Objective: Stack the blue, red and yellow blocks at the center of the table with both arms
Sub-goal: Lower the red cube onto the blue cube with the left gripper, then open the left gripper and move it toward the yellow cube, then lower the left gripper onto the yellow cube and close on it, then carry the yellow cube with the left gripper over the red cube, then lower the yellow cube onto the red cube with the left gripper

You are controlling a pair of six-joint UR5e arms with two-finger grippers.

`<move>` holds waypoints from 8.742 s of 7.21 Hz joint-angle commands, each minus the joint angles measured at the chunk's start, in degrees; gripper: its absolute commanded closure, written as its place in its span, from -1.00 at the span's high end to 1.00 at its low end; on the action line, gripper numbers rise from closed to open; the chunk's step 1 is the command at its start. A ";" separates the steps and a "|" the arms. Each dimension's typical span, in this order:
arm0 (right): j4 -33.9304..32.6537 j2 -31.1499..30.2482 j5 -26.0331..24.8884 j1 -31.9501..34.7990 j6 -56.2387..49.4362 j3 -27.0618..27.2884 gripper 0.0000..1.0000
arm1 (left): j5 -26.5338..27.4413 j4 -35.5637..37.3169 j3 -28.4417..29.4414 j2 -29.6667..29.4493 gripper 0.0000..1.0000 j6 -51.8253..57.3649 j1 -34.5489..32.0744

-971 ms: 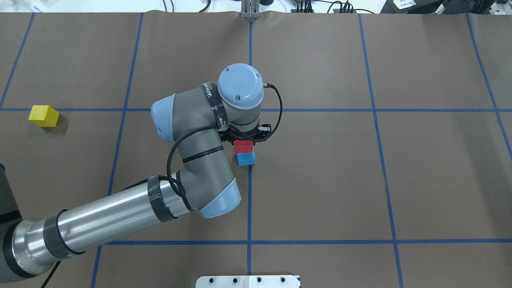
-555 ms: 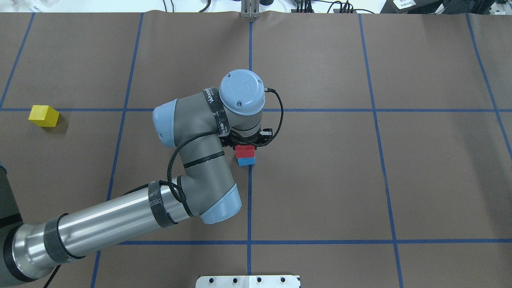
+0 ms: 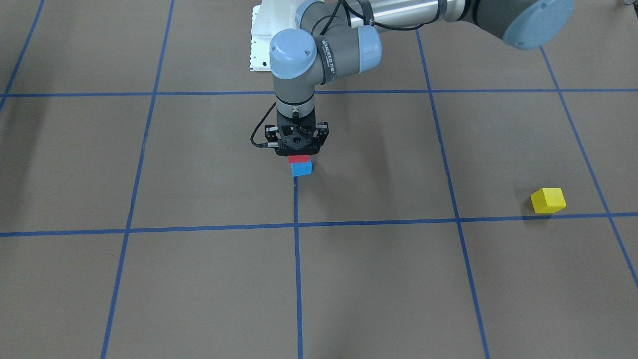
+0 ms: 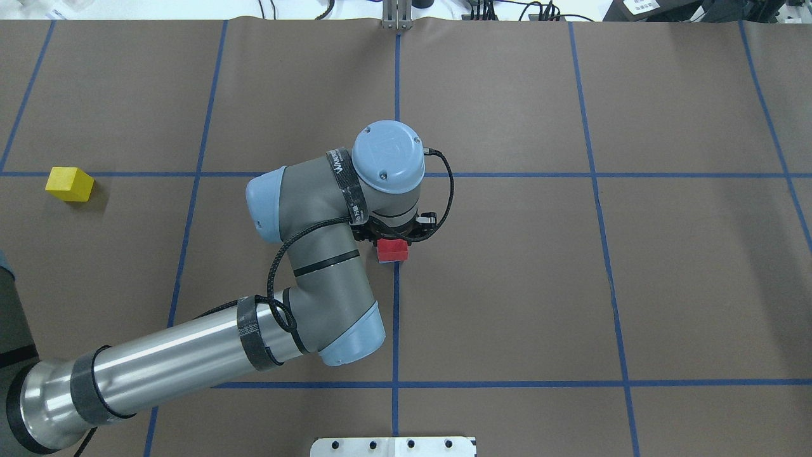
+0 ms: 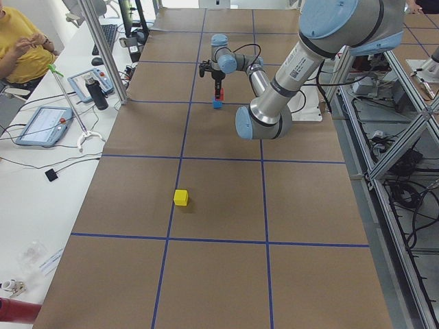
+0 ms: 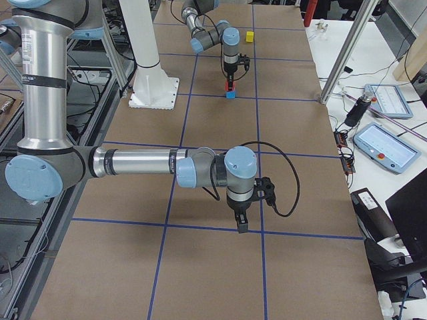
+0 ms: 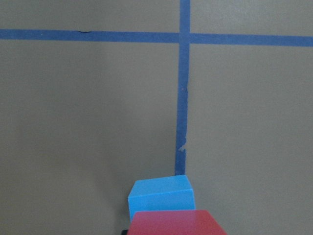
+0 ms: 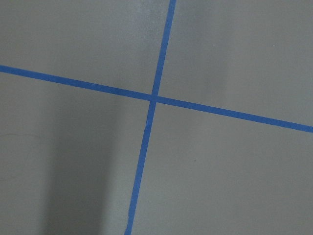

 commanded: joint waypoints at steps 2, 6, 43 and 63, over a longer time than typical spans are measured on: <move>-0.07 0.39 -0.12 0.00 0.00 -0.09 0.99 | 0.00 0.00 -0.73 0.24 0.24 0.59 -0.44; 0.02 0.39 -0.03 0.00 0.00 -0.09 1.00 | -0.09 0.00 -0.91 0.77 0.44 0.60 -1.06; 0.28 0.30 -0.12 0.00 -0.09 0.00 1.00 | -10.12 10.81 -20.26 6.25 -1.00 0.72 -9.79; 0.20 -0.23 0.41 0.00 -0.26 0.26 1.00 | 0.97 10.63 -8.30 -0.72 -0.64 -0.91 -1.06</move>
